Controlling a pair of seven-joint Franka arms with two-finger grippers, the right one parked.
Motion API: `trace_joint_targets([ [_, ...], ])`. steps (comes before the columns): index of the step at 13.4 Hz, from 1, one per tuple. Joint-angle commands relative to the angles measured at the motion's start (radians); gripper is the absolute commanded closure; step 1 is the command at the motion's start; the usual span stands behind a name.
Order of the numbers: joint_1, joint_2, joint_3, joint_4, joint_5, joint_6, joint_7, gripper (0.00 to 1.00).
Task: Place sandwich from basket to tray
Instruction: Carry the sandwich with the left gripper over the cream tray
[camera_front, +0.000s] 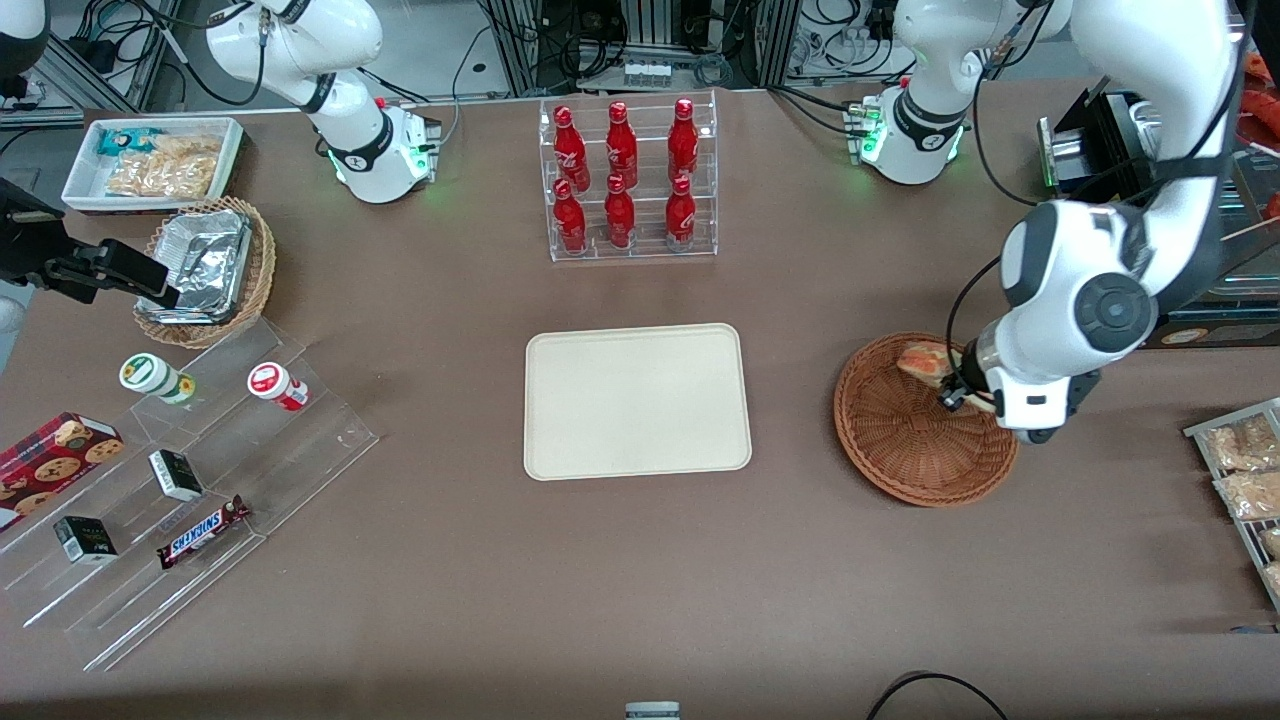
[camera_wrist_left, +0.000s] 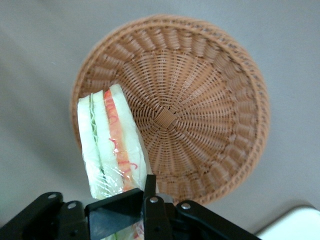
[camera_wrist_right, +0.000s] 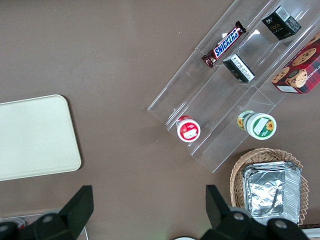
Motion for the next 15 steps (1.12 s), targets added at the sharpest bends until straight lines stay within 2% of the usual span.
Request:
trace_joint_targets([
  [1, -0.065, 0.037, -0.008, 0.198, 0.027, -0.167, -0.004, 0.97],
  [5, -0.235, 0.1, -0.012, 0.303, 0.015, -0.192, -0.001, 0.96],
  [8, -0.388, 0.221, -0.012, 0.401, 0.012, -0.12, -0.02, 0.95],
  [12, -0.56, 0.324, -0.01, 0.418, 0.016, 0.137, -0.068, 0.97],
  [15, -0.623, 0.405, -0.01, 0.424, 0.026, 0.332, -0.102, 1.0],
])
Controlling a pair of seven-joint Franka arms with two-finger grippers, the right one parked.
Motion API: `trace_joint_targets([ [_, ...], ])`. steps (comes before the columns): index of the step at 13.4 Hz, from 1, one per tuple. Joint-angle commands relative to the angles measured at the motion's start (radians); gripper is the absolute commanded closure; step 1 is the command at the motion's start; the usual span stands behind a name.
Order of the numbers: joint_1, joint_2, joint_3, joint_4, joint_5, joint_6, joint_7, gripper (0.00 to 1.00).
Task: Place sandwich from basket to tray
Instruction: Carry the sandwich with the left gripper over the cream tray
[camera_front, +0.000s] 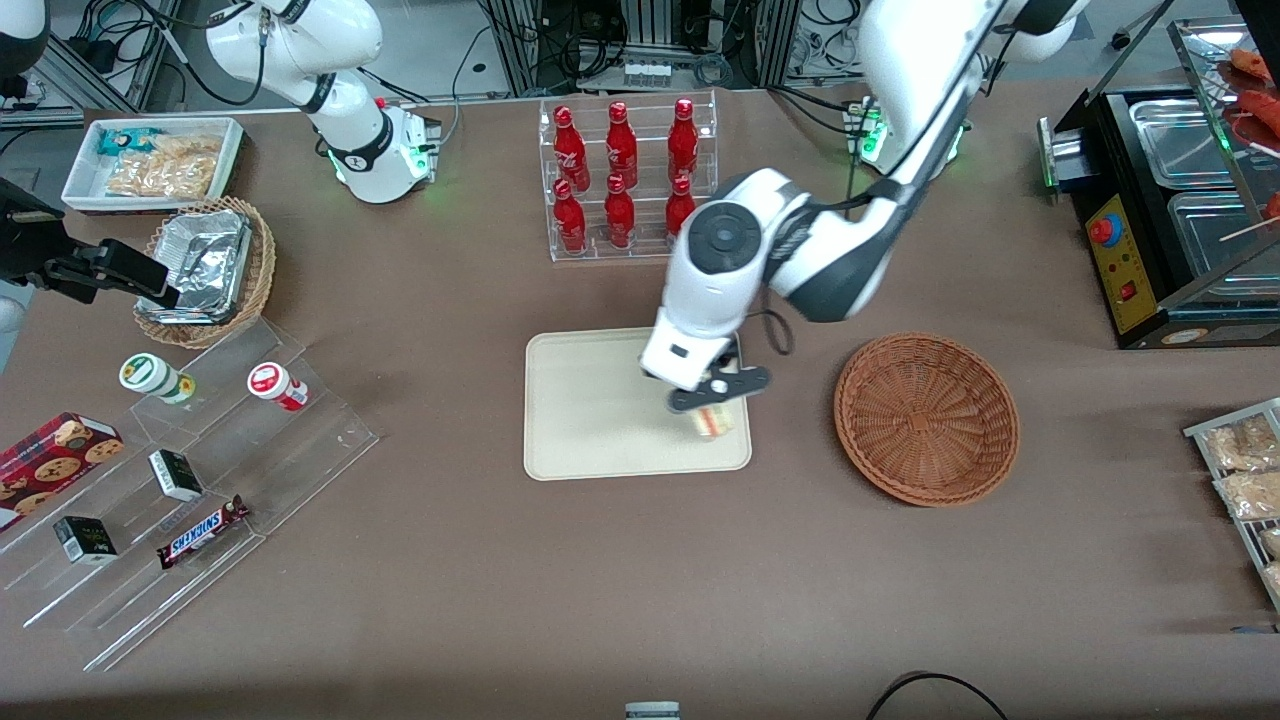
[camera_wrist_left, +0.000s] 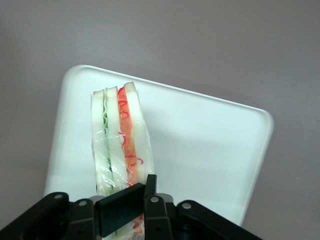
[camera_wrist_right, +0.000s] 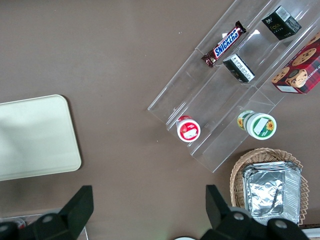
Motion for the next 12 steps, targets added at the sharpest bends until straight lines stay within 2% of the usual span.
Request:
trace_joint_targets([
  [1, -0.056, 0.089, 0.012, 0.05, 0.019, 0.092, -0.013, 1.0],
  [4, -0.083, 0.123, 0.009, 0.047, 0.039, 0.12, 0.051, 1.0],
  [8, -0.111, 0.135, 0.009, 0.037, 0.041, 0.074, 0.165, 0.99],
  [12, -0.114, 0.187, 0.009, 0.048, 0.042, 0.077, 0.171, 0.96],
])
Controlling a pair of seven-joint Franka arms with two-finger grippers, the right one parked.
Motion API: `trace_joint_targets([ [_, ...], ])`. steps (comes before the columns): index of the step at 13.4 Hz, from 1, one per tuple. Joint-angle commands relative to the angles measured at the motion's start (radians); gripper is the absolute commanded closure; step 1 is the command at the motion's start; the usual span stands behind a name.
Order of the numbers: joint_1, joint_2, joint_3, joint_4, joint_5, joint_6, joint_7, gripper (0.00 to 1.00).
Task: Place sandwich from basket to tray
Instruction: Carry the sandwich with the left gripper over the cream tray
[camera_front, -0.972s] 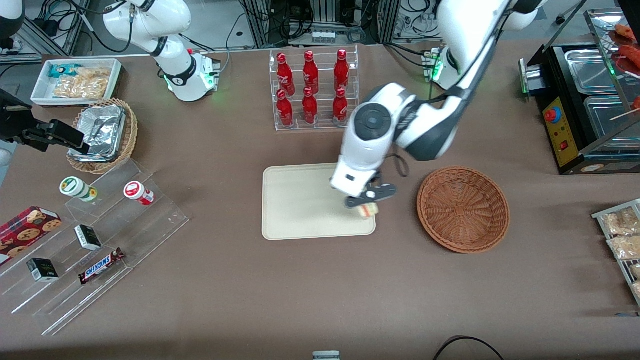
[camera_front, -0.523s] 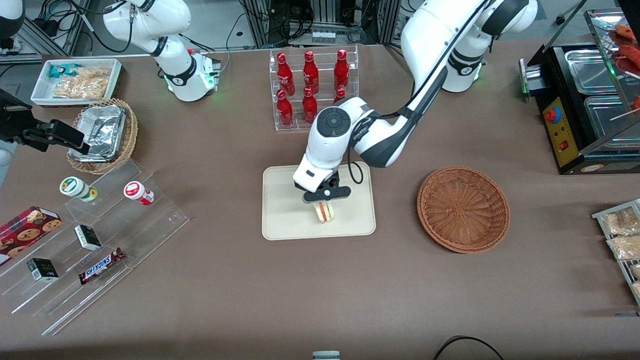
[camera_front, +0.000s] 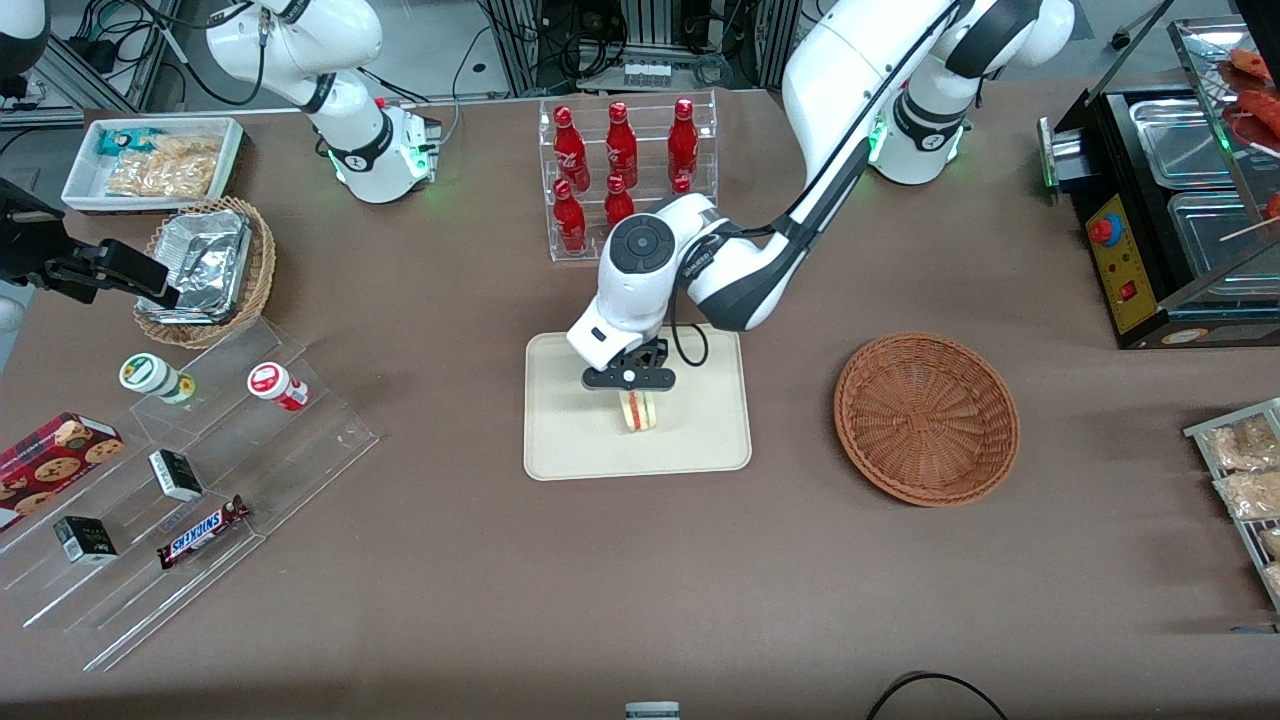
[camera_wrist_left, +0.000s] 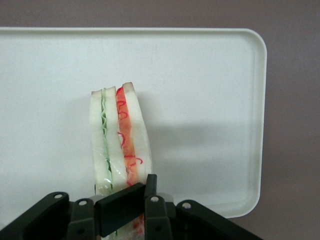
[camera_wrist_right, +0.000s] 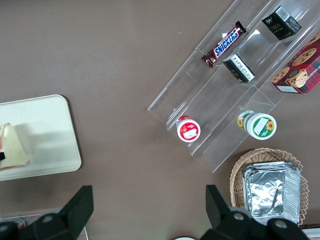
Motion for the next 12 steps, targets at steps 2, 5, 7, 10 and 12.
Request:
trace_joint_targets([
  [2, -0.011, 0.066, 0.009, 0.04, 0.014, -0.006, 0.017, 0.94],
  [5, -0.005, 0.064, 0.011, 0.04, 0.01, -0.004, 0.016, 0.55],
  [7, -0.008, 0.063, 0.011, 0.04, 0.005, -0.004, 0.002, 0.01],
  [10, -0.005, 0.044, 0.011, 0.051, -0.001, -0.006, -0.006, 0.01],
  [12, -0.008, 0.036, 0.011, 0.055, 0.0, -0.004, -0.038, 0.01],
])
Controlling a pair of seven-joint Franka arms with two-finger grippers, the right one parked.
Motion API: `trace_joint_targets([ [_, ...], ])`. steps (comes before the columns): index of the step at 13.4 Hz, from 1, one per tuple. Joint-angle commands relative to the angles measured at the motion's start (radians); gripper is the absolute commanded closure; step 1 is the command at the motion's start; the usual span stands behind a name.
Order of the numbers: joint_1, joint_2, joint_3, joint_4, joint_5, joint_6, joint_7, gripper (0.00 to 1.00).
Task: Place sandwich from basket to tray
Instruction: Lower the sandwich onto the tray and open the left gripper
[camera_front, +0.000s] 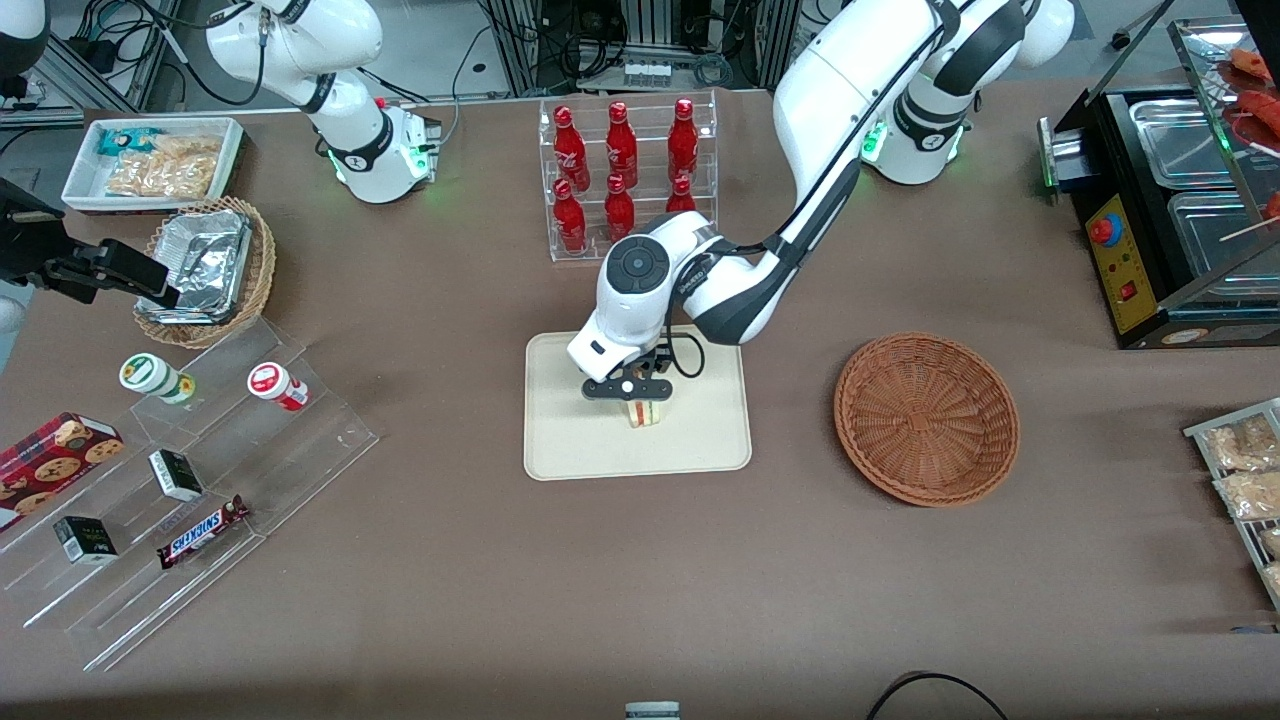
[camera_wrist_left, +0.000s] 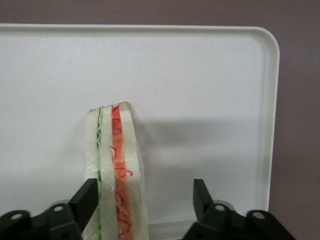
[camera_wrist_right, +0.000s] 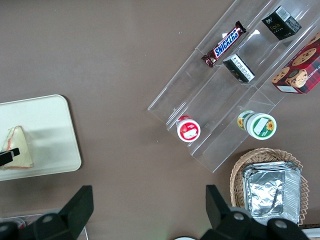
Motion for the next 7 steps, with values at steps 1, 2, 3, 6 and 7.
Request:
trace_joint_targets([
  [1, -0.007, -0.017, 0.006, 0.014, -0.002, -0.012, -0.037, 0.01],
  [2, -0.007, -0.028, 0.006, 0.016, -0.002, -0.012, -0.039, 0.01],
  [3, -0.006, -0.036, 0.006, 0.016, -0.002, -0.012, -0.042, 0.01],
  [6, 0.025, -0.117, 0.014, 0.004, -0.001, -0.033, -0.103, 0.01],
  [7, 0.052, -0.173, 0.014, -0.015, -0.001, -0.093, -0.127, 0.01],
])
